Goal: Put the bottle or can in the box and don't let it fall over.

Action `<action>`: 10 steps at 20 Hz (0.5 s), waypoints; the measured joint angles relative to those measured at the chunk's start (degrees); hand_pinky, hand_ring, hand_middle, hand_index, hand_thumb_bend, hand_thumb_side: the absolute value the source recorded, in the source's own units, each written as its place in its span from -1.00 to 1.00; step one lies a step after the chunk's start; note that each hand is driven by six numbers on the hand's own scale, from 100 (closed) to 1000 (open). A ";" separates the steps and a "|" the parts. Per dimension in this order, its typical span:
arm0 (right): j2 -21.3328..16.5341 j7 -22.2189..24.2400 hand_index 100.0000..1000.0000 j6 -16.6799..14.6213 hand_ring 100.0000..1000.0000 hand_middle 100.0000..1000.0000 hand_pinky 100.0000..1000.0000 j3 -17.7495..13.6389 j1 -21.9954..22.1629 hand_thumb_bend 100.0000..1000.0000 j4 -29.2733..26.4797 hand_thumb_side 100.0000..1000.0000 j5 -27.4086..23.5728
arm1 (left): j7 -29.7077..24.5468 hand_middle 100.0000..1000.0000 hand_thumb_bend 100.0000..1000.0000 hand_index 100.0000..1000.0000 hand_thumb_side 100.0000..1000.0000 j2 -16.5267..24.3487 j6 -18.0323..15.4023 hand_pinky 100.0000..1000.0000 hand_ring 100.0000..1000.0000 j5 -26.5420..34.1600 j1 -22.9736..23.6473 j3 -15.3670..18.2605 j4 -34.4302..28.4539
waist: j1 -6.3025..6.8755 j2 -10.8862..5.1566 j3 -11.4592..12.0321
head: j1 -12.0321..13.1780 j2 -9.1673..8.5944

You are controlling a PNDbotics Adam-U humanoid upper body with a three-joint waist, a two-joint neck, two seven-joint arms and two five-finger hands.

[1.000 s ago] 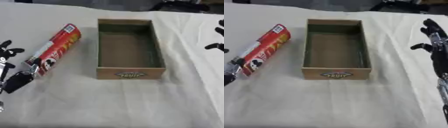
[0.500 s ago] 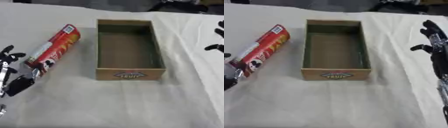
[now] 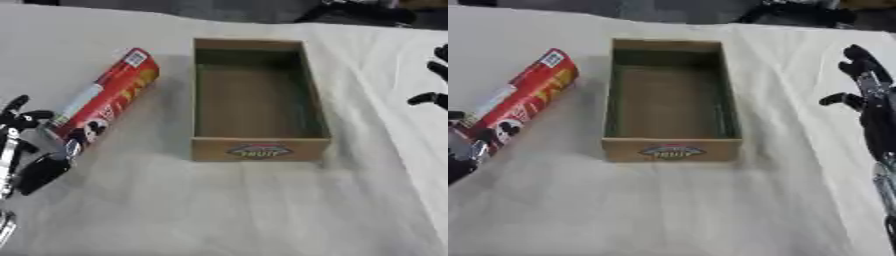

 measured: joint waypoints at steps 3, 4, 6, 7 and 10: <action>0.02 0.38 0.99 0.08 1.00 1.00 0.06 0.00 -0.16 -1.00 0.02 0.93 0.28 | 0.67 1.00 -0.46 0.58 0.06 -0.27 -0.62 0.05 0.65 0.63 -0.27 -0.03 0.33 | -0.01 0.22 -0.09 | 0.08 -0.02; 0.03 0.45 0.99 0.09 1.00 1.00 0.06 0.00 -0.21 -1.00 0.03 0.93 0.35 | 0.85 1.00 -0.46 0.58 0.06 -0.40 -0.80 0.05 0.65 0.79 -0.31 -0.03 0.40 | -0.01 0.27 -0.10 | 0.09 -0.02; 0.04 0.53 0.99 0.13 1.00 1.00 0.06 0.00 -0.24 -1.00 0.06 0.94 0.44 | 1.17 1.00 -0.46 0.57 0.05 -0.46 -1.13 0.03 0.63 0.97 -0.37 -0.04 0.68 | -0.01 0.32 -0.13 | 0.10 -0.04; 0.05 0.59 0.99 0.17 1.00 1.00 0.06 -0.01 -0.27 -1.00 0.09 0.94 0.53 | 1.29 0.98 -0.46 0.57 0.05 -0.46 -1.25 0.02 0.62 0.99 -0.44 -0.04 0.76 | -0.01 0.40 -0.15 | 0.11 -0.04; 0.07 0.71 0.99 0.29 1.00 1.00 0.06 -0.01 -0.41 -1.00 0.15 0.95 0.69 | 1.61 0.98 -0.45 0.55 0.04 -0.49 -1.58 0.03 0.62 0.99 -0.86 -0.05 1.14 | -0.01 0.61 -0.26 | 0.15 -0.26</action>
